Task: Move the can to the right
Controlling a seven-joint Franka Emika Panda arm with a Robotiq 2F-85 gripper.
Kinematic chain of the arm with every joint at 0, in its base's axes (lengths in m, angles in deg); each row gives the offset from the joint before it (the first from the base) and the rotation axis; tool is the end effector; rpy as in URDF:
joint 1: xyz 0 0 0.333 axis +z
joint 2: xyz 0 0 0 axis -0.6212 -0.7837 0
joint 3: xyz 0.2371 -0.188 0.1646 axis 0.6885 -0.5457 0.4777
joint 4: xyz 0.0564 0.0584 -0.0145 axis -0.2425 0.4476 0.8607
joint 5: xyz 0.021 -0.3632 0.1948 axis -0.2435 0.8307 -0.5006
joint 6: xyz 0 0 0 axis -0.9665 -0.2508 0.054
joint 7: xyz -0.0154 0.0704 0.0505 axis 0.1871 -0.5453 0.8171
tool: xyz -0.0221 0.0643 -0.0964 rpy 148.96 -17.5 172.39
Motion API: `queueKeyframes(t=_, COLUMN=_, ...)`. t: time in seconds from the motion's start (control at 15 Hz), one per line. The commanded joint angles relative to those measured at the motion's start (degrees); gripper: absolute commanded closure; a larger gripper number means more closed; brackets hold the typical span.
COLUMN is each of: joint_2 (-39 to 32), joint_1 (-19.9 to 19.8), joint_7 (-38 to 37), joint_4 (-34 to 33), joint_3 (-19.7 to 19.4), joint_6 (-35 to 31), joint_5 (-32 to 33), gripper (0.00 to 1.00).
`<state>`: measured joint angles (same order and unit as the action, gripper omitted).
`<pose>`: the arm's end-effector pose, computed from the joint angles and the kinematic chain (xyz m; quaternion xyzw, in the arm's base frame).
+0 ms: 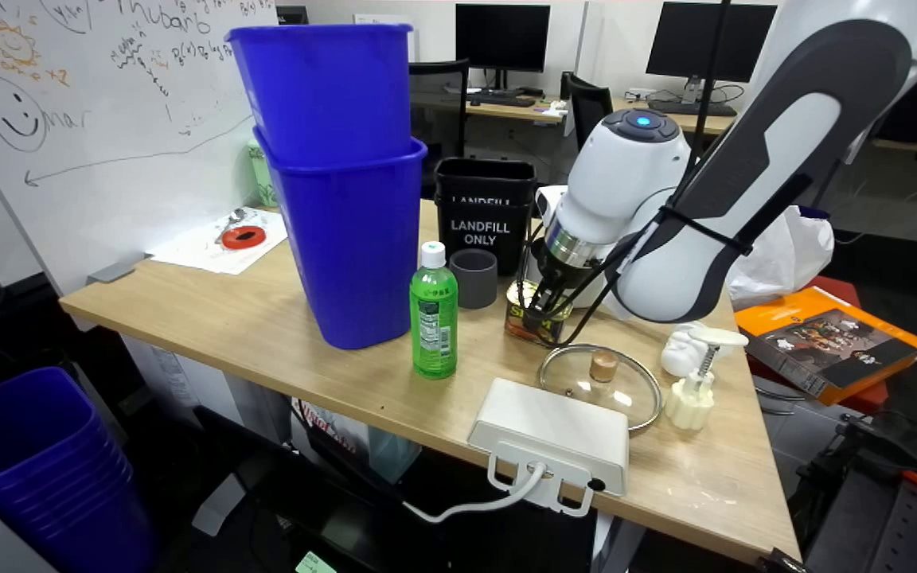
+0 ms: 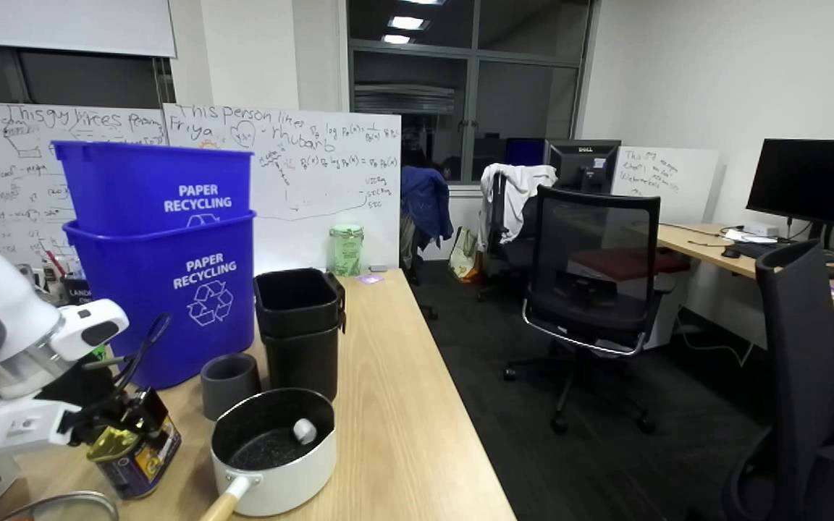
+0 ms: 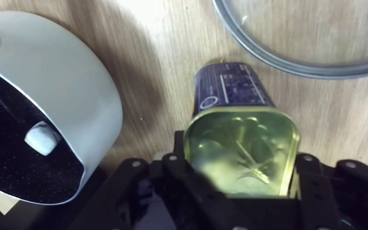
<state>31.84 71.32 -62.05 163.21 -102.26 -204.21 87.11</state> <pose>0.5619 0.0950 0.1677 0.9619 0.1921 0.1701 0.0947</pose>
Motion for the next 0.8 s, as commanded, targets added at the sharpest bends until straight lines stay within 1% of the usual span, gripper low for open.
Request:
queueKeyframes(t=0.0, joint_2=0.7, joint_1=-0.9, joint_7=-1.3, joint_4=0.2, joint_3=0.3, joint_6=1.1, joint_5=2.3, gripper=0.64)
queueKeyframes(t=0.2, joint_2=0.6, joint_1=0.1, joint_7=-0.9, joint_4=-0.3, joint_3=-0.8, joint_6=0.3, joint_5=3.6, gripper=0.64)
queueKeyframes(t=0.47, joint_2=1.3, joint_1=0.5, joint_7=-0.4, joint_4=-1.2, joint_3=-1.9, joint_6=1.3, joint_5=5.8, gripper=0.64)
queueKeyframes(t=0.73, joint_2=3.5, joint_1=-0.9, joint_7=0.2, joint_4=-3.2, joint_3=-0.7, joint_6=3.4, joint_5=7.4, gripper=0.64)
